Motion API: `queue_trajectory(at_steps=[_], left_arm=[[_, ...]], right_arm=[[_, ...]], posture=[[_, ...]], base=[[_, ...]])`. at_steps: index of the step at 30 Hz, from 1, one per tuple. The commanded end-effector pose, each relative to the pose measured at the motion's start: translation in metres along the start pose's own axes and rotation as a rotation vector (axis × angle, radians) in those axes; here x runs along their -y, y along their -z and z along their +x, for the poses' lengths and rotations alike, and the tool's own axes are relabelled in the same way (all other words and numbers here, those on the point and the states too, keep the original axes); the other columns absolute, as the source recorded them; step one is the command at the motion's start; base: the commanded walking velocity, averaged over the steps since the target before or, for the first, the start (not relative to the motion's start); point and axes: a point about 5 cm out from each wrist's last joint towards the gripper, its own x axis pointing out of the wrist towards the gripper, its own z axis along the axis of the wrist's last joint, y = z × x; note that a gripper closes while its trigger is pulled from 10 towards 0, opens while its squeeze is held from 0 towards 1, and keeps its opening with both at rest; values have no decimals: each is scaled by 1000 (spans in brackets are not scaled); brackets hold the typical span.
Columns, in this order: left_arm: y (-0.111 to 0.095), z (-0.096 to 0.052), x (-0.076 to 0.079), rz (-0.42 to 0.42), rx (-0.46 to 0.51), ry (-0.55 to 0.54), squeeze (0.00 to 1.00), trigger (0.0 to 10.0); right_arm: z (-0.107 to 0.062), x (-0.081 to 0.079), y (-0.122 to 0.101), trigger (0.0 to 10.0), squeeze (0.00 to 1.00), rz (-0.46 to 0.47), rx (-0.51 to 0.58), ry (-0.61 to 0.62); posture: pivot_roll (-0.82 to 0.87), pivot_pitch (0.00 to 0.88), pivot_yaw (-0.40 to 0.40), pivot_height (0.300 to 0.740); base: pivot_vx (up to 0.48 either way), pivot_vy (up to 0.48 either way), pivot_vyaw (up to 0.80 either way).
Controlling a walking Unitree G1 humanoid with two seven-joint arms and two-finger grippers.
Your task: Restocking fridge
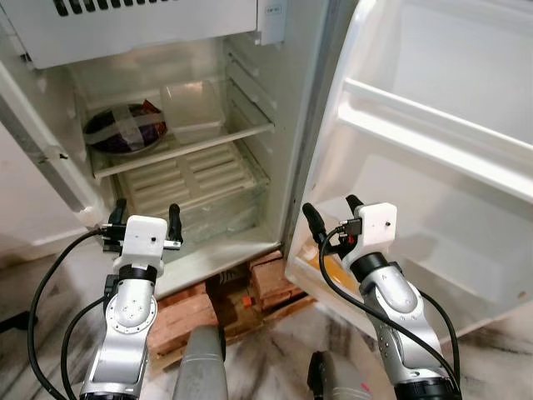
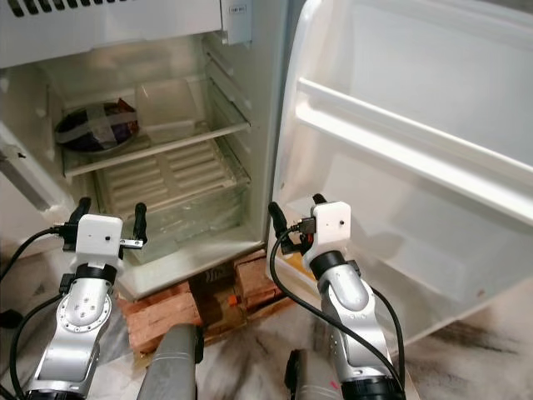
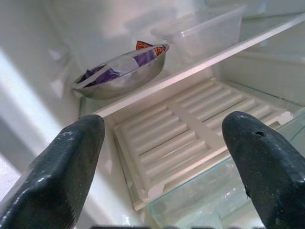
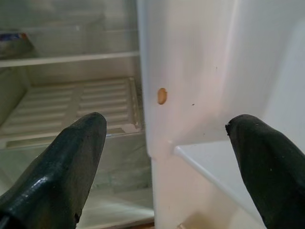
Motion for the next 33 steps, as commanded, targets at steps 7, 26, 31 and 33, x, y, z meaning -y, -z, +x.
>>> queue_trajectory(at_steps=[7,26,31,33], left_arm=[[1,0,1,2,-3,3,0,10000],[0,4,4,0,8,5,0,10000],[-1,4,5,-13,13,12,0,10000],[-1,3,7,-17,14,20,0,10000]], right_arm=[[4,2,-1,10000,0,4,4,9],[15,6,-13,10000,0,-31,64,21],[17,6,-15,10000,0,-30,70,21],[18,6,-15,10000,0,-31,72,20]], posture=[[155,0,-26,651],[157,0,-34,716],[157,0,-36,740],[156,0,-37,740]], base=[[-414,0,0],[-205,0,0],[0,0,0],[0,0,0]])
